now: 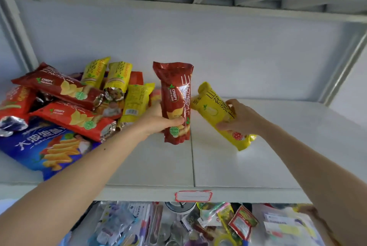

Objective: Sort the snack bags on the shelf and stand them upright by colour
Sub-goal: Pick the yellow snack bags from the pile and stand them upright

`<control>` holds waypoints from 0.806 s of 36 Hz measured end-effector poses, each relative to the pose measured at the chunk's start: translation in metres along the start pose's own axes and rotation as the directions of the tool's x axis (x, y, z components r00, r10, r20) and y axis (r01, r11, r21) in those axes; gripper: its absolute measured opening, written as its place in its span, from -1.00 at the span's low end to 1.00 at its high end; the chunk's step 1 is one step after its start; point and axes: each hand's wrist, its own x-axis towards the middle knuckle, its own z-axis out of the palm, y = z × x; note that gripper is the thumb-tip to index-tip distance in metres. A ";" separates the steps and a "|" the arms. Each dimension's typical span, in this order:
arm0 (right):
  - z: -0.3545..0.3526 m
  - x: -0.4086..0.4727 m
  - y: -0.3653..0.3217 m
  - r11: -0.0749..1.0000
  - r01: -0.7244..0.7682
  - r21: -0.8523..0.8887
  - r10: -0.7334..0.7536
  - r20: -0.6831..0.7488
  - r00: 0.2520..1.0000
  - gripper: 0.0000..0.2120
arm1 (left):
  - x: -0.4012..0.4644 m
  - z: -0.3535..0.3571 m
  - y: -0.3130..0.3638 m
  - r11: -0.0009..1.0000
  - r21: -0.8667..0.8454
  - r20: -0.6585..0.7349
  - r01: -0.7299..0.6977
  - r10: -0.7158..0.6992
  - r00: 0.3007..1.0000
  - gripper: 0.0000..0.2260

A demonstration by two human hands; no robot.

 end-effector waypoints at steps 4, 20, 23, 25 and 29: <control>-0.025 -0.019 0.048 0.992 -0.101 0.080 0.110 -0.115 0.987 -0.18 | 0.022 0.041 0.020 0.997 0.026 0.018 -0.072 0.072 0.997 -0.49; -0.108 -0.058 0.262 0.906 -0.302 0.297 0.401 -0.371 0.837 -0.27 | 0.112 0.283 0.094 0.994 -0.021 0.122 -0.111 0.113 0.986 -0.37; -0.122 -0.056 0.294 0.909 -0.293 0.295 0.394 -0.388 0.833 -0.30 | 0.129 0.326 0.105 0.992 -0.024 0.117 -0.120 0.122 0.986 -0.38; -0.129 -0.054 0.314 0.906 -0.289 0.310 0.398 -0.387 0.832 -0.34 | 0.138 0.353 0.111 0.991 -0.017 0.112 -0.130 0.131 0.985 -0.40; -0.139 -0.046 0.343 0.885 -0.311 0.345 0.434 -0.371 0.821 -0.31 | 0.153 0.397 0.122 0.991 -0.010 0.091 -0.136 0.136 0.986 -0.45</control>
